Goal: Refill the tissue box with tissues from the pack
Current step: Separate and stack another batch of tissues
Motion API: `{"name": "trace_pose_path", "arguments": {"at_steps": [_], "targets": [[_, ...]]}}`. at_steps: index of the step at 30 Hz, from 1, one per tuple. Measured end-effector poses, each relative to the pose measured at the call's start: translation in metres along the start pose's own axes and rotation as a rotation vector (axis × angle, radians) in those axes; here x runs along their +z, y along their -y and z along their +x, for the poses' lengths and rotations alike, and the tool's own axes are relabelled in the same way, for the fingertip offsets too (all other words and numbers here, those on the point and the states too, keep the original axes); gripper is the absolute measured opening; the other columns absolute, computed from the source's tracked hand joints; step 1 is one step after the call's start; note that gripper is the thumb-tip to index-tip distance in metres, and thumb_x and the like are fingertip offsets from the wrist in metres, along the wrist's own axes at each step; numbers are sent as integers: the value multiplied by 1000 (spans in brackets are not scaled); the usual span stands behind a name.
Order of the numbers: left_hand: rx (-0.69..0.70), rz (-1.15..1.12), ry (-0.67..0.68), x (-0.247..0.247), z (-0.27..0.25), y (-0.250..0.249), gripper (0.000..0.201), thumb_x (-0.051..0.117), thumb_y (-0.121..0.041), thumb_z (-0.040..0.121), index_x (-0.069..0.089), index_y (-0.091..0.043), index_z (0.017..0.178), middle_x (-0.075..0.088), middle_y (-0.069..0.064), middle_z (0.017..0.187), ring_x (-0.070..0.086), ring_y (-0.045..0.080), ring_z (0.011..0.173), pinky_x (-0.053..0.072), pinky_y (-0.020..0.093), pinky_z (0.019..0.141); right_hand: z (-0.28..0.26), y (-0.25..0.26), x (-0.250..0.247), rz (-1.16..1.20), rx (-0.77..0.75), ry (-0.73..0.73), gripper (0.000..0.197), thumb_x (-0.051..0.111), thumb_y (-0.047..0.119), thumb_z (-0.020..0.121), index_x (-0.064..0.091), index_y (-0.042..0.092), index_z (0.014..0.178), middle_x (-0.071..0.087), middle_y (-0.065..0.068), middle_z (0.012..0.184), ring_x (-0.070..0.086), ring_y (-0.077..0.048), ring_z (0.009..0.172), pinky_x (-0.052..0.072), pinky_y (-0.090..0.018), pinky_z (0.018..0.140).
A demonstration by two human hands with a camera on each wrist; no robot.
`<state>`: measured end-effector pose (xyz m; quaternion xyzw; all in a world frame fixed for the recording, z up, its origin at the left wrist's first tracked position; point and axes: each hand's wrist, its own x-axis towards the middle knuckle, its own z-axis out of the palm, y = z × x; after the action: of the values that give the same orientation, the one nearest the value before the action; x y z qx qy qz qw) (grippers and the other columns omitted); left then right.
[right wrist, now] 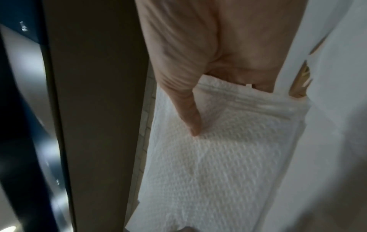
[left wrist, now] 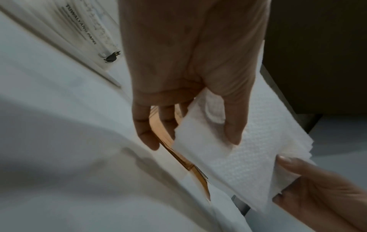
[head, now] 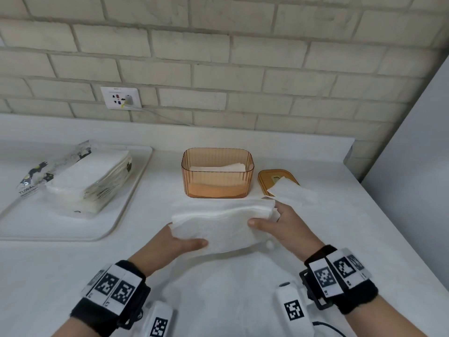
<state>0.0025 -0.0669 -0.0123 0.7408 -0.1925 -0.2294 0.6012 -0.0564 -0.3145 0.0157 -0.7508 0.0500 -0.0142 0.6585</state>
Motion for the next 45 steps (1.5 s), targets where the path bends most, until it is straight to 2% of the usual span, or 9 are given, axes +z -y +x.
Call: {"name": "trace_pose_path", "arguments": {"at_steps": [6,10,14,23,28,33,38,42,45], "targets": [[-40,174,75,-7,3,15,39,75,-37,66,62,-15,95,65,-3,83,60,9,76,44,20,70,-6,-29,1,-187,58,75,32,69,0,78,58,15,103,61,3,99,57,-9,87,44,-7,68],[-55,141,37,-1,9,16,19,73,-13,83,67,-15,101,73,-11,88,65,1,80,46,13,74,1,-33,6,-180,67,16,26,69,4,79,58,19,97,63,4,93,59,-12,88,46,-13,75],[-48,68,-20,1,5,9,36,69,-15,85,61,-27,118,71,-13,112,65,3,103,50,19,89,4,-24,-1,24,84,-10,35,73,7,77,59,21,107,72,0,104,68,-16,97,53,-31,87],[38,50,-71,3,0,-1,35,71,-16,84,62,-31,115,70,-17,111,65,1,102,50,14,83,4,-23,7,-45,101,31,35,67,5,83,59,24,111,69,3,110,65,-12,103,51,-29,93],[13,39,-37,1,0,7,45,75,-16,81,59,-25,122,69,-7,116,65,8,106,51,28,95,7,-31,10,-179,161,87,74,72,23,71,37,20,136,59,2,126,55,-15,117,43,-41,105],[-2,45,-70,-4,-2,11,33,74,-23,75,67,-22,107,72,-2,104,68,11,96,52,32,91,9,-31,6,-24,146,95,39,64,-3,79,50,18,109,64,-1,103,61,-17,98,48,-36,95],[-34,-98,-37,-1,-4,6,33,67,-9,84,64,-20,115,73,-4,109,69,11,100,53,17,77,8,-31,2,-5,195,237,67,81,23,59,54,22,121,66,3,118,62,-13,110,48,-33,98],[32,-103,-35,-1,-2,1,35,69,-10,82,64,-19,116,72,-4,110,68,11,102,53,18,82,11,-21,3,-20,163,232,47,76,8,74,59,21,116,68,3,116,63,-12,109,48,-31,99],[88,-68,-68,-11,1,-2,21,74,-8,80,64,-11,98,69,-3,88,65,10,81,49,15,68,11,-17,-5,14,79,219,39,73,1,74,61,22,104,70,10,101,66,-7,98,50,-21,87]]}}
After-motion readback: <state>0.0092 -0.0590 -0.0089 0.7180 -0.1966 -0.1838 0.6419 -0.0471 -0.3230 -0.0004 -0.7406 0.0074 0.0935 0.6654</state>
